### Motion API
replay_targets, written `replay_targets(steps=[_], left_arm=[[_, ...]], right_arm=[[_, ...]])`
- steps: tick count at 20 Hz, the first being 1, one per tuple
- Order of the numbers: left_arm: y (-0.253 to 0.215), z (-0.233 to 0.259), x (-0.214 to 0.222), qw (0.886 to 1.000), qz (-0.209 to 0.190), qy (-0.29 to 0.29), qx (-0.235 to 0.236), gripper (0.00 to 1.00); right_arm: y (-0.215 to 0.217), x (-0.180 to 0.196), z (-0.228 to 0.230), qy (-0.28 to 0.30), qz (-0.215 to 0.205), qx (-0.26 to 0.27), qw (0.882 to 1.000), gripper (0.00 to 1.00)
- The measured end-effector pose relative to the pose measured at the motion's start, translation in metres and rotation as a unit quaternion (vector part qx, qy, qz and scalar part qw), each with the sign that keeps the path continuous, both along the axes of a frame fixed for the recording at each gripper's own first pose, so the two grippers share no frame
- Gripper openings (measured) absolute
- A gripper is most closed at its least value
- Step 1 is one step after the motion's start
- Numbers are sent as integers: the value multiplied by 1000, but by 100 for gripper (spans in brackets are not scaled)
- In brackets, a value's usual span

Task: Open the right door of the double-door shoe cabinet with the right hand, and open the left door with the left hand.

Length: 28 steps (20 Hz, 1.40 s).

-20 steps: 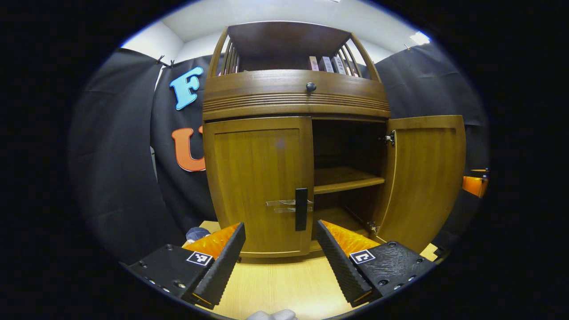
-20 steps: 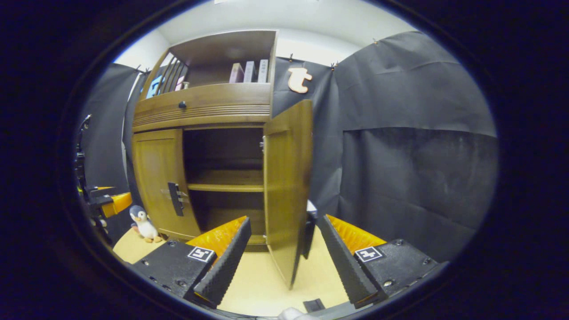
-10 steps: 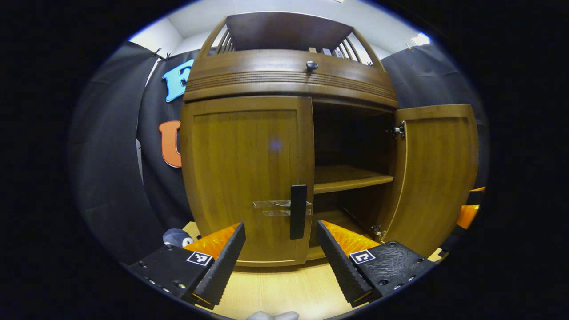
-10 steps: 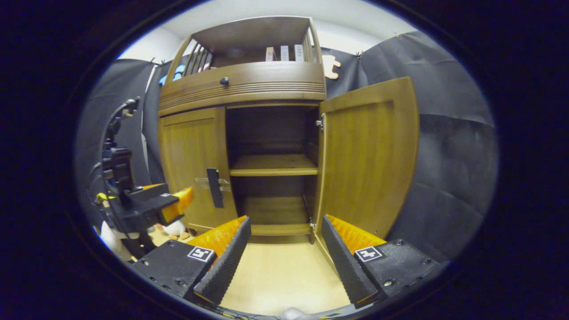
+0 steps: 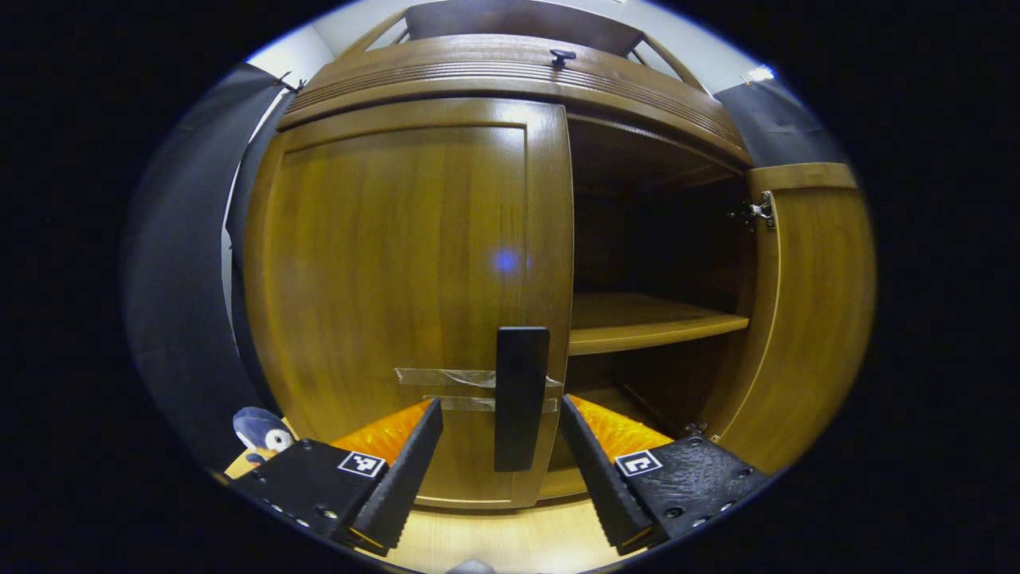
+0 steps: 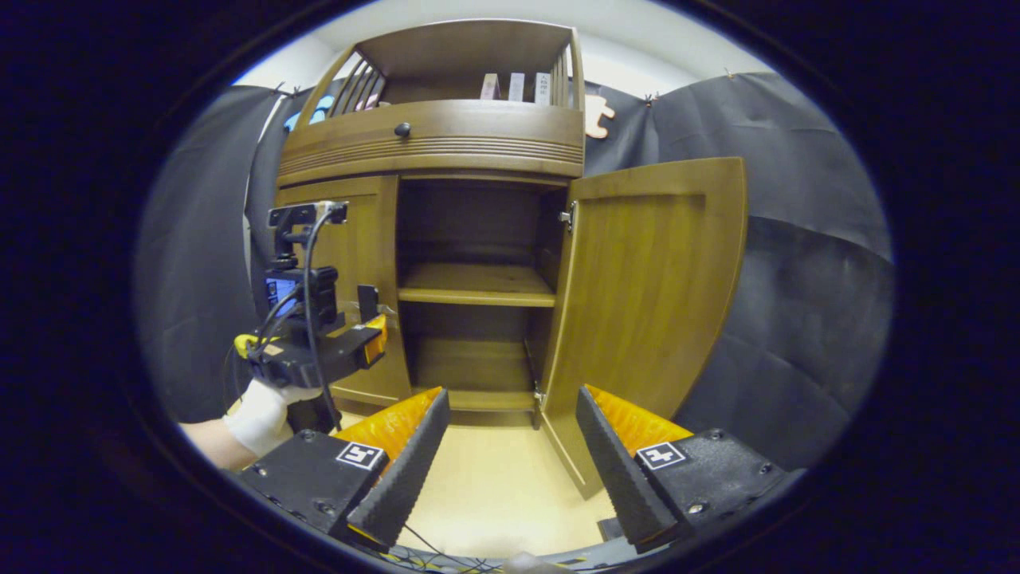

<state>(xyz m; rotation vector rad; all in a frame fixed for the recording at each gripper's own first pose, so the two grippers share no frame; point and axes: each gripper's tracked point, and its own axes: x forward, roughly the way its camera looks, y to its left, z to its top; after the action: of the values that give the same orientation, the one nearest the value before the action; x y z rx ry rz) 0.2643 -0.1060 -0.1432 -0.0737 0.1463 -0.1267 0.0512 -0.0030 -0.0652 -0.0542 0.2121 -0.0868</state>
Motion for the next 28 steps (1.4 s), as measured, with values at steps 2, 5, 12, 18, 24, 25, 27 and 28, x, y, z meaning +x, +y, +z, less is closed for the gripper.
replay_targets(steps=[2,5,12,18,24,25,27,28], left_arm=[[-7,0,8,1000,-11,-9,-2,82],[-5,-3,18,1000,-3,-11,3,81],[-9,-5,23,1000,-5,-8,19,38],[-8,-4,15,1000,-18,6,9,29],[-3,-5,-9,999,-36,7,4,29],[-2,-5,-14,999,-39,7,4,29],[1,-5,-22,999,-44,7,3,29],[3,-5,-28,999,-47,7,1,29]], right_arm=[[-6,-4,0,2,-8,-6,1000,100],[-10,-8,-3,6,-15,-3,1000,100],[-9,-12,-6,13,-9,1,1000,100],[-5,-11,-4,12,4,6,1000,100],[-6,-16,-7,9,14,14,1000,100],[-6,-15,-7,9,17,15,1000,100],[-5,-15,-8,10,23,15,1000,100],[-4,-15,-7,9,25,14,1000,100]])
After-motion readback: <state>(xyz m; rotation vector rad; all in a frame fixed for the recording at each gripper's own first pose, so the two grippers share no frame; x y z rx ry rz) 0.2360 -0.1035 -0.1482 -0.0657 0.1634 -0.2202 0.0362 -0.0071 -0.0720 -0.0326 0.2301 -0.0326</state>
